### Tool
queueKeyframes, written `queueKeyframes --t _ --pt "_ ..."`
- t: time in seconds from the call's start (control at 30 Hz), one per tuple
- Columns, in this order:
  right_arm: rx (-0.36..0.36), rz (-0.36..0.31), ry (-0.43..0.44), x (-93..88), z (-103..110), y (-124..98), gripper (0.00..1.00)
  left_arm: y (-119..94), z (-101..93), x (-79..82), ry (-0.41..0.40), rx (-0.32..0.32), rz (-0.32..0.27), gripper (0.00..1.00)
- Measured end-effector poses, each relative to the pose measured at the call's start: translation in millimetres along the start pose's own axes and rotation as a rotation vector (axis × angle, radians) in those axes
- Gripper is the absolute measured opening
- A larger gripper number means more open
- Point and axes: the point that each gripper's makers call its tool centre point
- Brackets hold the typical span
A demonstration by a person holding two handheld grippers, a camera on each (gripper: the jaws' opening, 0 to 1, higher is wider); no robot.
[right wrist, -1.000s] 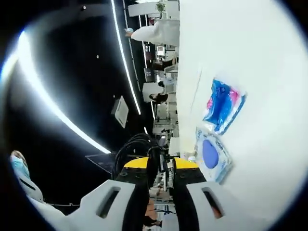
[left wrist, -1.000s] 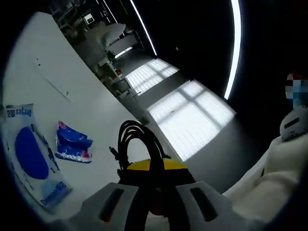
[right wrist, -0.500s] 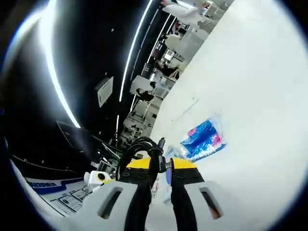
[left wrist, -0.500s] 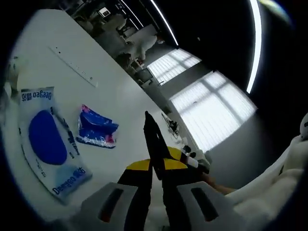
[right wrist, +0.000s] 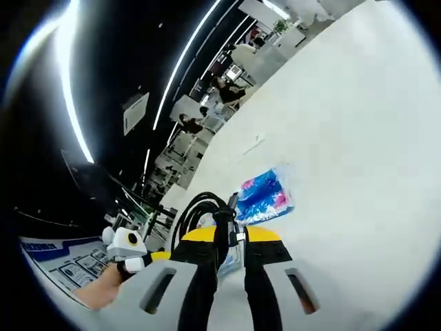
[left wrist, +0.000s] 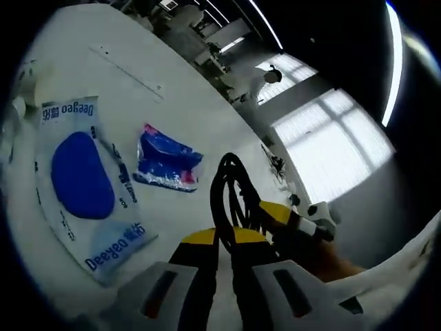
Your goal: Arrange the tabletop items into an orderly group along one side of the table until the central work area is clear of visible clutter.
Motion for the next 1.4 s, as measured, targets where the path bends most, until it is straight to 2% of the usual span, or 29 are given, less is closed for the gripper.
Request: queueKeyframes --t 0.27,0.5,0.67,0.93,1.27,1.3,1.4 --pt "-0.087 0.035 -0.009 -9.1 -22.8 -6.7 0.11 20.7 10.5 -10.0 0.022 0.066 0.058 0.03" --pt "-0.122 0.058 -0.017 -15.3 -32.4 -4.7 0.11 29.8 21.7 -12.9 0.035 0.127 0.083 0.04" --pt "-0.143 0.088 -0.02 -22.3 -40.0 -2.6 0.11 31.9 29.1 -16.3 0.04 0.161 0.096 0.04" --pt "-0.177 0.148 -0.03 -38.8 -47.3 -2.2 0.12 34.7 43.5 -30.3 0.042 0.21 0.131 0.04" --pt "-0.229 0.195 -0.064 -45.6 -56.9 -4.6 0.12 39.0 47.3 -35.4 0.063 0.244 0.147 0.05" --pt "-0.235 0.21 -0.085 -47.6 -57.7 -4.4 0.0 39.4 47.3 -35.2 0.062 0.25 0.147 0.05" --pt "-0.211 0.215 -0.103 -49.8 -54.4 3.3 0.0 42.3 44.9 -36.8 0.097 0.251 0.152 0.03"
Point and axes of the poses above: the point that each gripper's makers call its tool centre point, and the gripper's own axes: y roughly forward along the fingers, z roughly to its left, x roughly out of its top, and after that the axes turned 12 degrees about x, right-handed
